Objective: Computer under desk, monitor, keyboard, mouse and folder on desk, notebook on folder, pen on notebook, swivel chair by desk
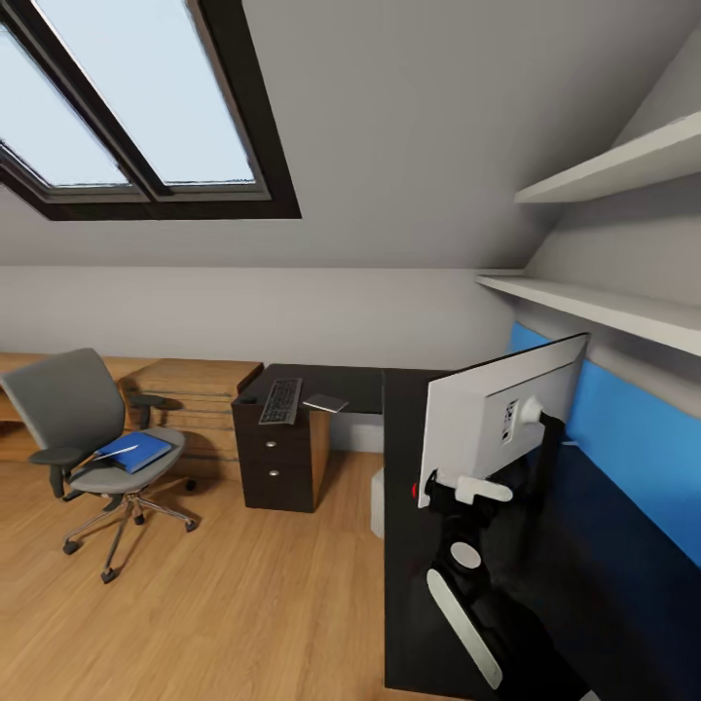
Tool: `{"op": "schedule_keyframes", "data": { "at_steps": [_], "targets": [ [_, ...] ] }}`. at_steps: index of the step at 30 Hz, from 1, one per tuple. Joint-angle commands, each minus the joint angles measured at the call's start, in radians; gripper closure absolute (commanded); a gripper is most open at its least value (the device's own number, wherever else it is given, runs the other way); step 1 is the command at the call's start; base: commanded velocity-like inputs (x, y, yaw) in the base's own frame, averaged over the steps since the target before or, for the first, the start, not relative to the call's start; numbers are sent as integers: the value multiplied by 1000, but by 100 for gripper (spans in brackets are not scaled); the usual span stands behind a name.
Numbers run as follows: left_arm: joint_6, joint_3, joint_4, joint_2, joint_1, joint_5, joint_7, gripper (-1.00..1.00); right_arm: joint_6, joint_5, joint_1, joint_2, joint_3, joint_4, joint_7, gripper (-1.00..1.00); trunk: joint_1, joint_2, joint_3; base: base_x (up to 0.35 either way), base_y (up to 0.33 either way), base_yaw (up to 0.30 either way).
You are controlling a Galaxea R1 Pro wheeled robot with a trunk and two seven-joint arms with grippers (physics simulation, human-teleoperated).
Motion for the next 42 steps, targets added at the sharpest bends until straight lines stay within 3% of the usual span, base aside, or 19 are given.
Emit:
{"op": "schedule_keyframes", "data": {
  "at_steps": [1,5,8,10,12,22,30,42],
  "targets": [
    [-6,-8,-1,2,-1,11,6,-100,-15,7,-1,1,34,25,-7,-100,0,-1,-1,0,334,0],
    [-7,-8,-1,1,-1,9,6,-100,-57,20,-1,1,94,59,-12,-100,0,-1,-1,15,327,0],
    [-7,-8,-1,1,-1,9,7,-100,-67,25,-1,-1,107,65,-15,-100,0,-1,-1,100,274,0],
    [-7,-8,-1,2,-1,9,7,-100,-72,44,-1,-3,113,70,-17,-100,0,-1,-1,235,185,0],
    [-7,-8,-1,1,-1,9,6,-100,-85,89,-1,-4,116,78,-18,-100,0,-1,-1,292,79,0],
    [-8,-8,-1,0,-1,8,7,-100,-115,122,-1,-5,112,109,-44,-100,0,-1,-1,256,19,0],
    [-8,-8,-1,0,-1,9,8,-100,-121,124,-1,-6,98,114,-96,-100,0,-1,-1,32,1,0],
    [-7,-8,-1,-1,-1,9,8,-100,-135,124,-1,-6,62,116,-104,-100,0,-1,-1,2,0,0]
  ]
}}
